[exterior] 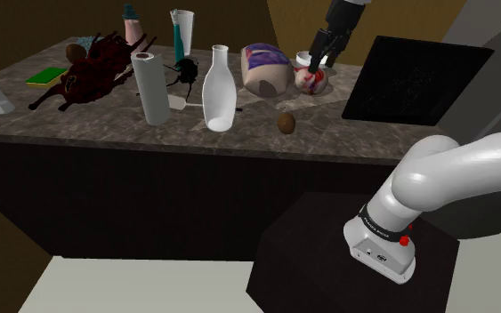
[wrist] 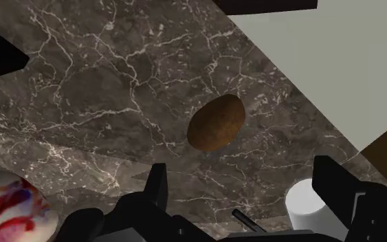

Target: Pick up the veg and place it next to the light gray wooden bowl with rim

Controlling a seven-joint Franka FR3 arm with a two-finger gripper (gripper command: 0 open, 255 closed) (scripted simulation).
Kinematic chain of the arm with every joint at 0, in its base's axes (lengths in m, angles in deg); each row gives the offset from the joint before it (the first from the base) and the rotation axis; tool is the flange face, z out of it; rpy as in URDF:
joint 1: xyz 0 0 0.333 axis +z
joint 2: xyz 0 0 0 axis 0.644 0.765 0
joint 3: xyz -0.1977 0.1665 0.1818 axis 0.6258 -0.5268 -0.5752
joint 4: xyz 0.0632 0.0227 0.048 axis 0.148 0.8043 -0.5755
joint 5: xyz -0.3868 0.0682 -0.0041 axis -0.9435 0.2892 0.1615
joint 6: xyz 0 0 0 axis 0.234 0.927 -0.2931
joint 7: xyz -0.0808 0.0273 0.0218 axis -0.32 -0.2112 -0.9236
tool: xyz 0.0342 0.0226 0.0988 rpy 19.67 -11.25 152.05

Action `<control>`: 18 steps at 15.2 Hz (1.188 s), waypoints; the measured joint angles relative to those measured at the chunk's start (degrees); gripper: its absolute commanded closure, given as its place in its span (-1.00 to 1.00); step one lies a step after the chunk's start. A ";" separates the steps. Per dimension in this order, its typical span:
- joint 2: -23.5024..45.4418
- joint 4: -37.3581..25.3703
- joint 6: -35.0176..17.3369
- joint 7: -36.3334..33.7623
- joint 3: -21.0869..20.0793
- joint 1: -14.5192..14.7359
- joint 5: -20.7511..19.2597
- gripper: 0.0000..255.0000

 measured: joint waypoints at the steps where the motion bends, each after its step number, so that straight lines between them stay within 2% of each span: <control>1: 0.00 0.00 0.00 0.00 0.00 0.00 0.00 -1.00; 3: -0.90 2.92 -2.92 -2.73 -0.98 -0.67 0.48 -1.00; 6: -3.17 10.06 -9.93 -8.46 -2.71 -2.40 1.29 -1.00; 11: -3.62 21.34 -24.49 -20.02 -7.63 -5.03 3.52 -1.00; 14: -1.78 26.24 -33.40 -27.07 -10.98 -6.84 4.72 -1.00; 18: 0.71 29.21 -40.01 -30.64 -13.04 -7.69 5.40 -1.00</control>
